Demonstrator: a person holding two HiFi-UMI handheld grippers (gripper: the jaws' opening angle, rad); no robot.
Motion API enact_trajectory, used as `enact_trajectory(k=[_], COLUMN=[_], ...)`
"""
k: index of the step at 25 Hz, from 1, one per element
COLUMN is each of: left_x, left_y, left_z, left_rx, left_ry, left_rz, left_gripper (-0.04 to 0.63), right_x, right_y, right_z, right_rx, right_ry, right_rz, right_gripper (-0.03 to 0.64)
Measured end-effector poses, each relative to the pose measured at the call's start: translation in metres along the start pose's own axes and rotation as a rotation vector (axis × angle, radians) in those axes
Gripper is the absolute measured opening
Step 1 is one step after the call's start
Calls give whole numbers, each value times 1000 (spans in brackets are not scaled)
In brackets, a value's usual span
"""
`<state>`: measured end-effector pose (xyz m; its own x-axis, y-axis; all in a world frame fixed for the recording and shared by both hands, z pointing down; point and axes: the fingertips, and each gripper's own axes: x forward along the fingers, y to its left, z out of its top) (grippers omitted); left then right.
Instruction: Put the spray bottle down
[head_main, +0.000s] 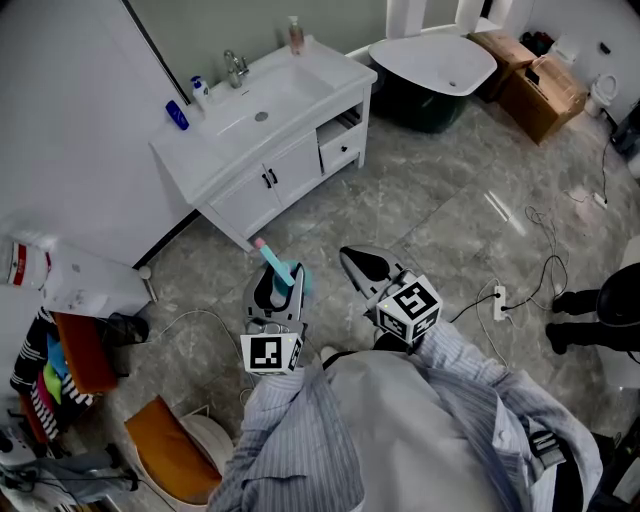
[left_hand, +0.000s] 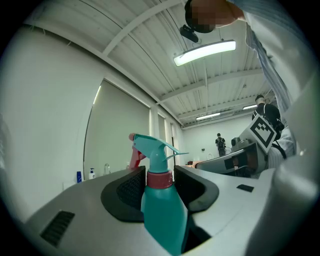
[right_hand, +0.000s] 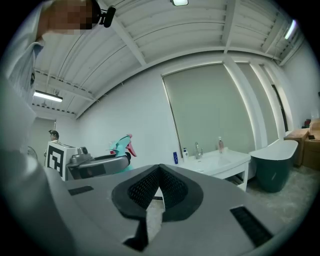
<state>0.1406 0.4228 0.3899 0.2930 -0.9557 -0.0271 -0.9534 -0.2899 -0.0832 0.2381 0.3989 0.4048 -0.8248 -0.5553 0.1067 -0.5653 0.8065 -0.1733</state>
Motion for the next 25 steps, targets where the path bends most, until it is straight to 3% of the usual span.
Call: enact_trajectory(k=[14, 25], left_x=[-17, -30], left_y=[26, 66], left_z=[-3, -12], left_rx=[-17, -38], left_ry=[-8, -9], left_rz=[-5, -59], left_gripper=[176, 176], right_x=[16, 44], right_y=[20, 49], right_z=[-4, -16], right_rx=[17, 15], right_ry=[-2, 20], right_rz=[-24, -87], right_gripper=[15, 15])
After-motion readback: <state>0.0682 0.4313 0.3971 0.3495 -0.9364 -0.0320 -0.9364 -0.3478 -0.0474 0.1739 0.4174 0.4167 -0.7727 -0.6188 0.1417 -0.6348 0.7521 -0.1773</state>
